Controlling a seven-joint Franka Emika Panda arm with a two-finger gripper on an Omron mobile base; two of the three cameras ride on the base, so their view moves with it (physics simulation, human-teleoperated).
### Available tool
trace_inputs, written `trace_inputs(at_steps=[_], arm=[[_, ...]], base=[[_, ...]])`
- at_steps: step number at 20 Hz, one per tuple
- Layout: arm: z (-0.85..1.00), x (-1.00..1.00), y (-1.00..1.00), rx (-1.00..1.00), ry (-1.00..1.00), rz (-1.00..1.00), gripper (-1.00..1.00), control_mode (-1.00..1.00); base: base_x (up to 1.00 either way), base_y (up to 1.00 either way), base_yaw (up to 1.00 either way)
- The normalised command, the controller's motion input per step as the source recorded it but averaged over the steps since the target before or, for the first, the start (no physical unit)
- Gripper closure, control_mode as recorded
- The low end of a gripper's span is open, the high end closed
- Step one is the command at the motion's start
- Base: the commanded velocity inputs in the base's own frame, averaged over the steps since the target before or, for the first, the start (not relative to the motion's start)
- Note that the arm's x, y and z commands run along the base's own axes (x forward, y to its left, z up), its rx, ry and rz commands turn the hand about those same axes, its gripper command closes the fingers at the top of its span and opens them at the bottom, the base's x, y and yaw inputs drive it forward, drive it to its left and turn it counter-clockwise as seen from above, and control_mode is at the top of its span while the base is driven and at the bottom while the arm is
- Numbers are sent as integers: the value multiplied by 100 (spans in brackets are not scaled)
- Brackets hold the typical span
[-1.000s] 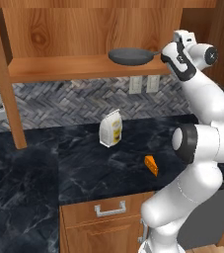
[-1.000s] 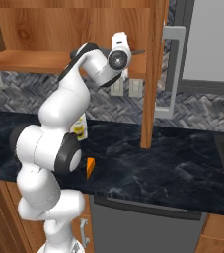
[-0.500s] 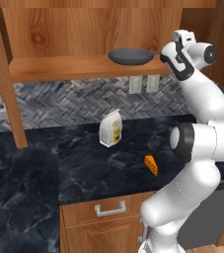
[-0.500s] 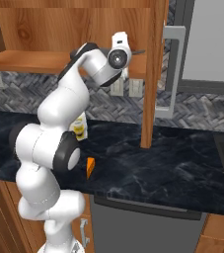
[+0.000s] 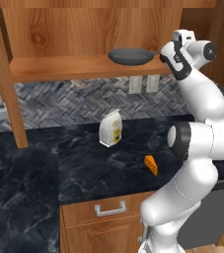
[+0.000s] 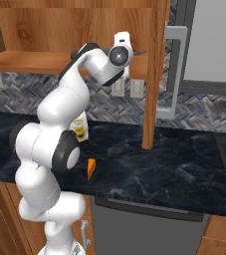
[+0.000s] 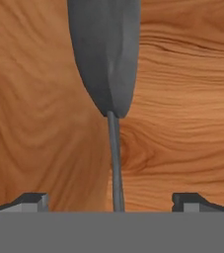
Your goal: Pick the pan from the cabinet and place it on the stove. Then turn on the stove burner for the pan.
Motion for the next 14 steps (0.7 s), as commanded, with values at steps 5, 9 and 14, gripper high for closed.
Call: trace_inputs(at_steps=[5, 9, 14], arm=[[12, 13, -1, -3, -4, 0, -100, -100], [19, 2, -1, -4, -8, 0, -100, -100], [10, 7, 0, -4, -4, 0, -100, -100]], base=[[0, 0, 0], [0, 0, 0], [0, 0, 0]])
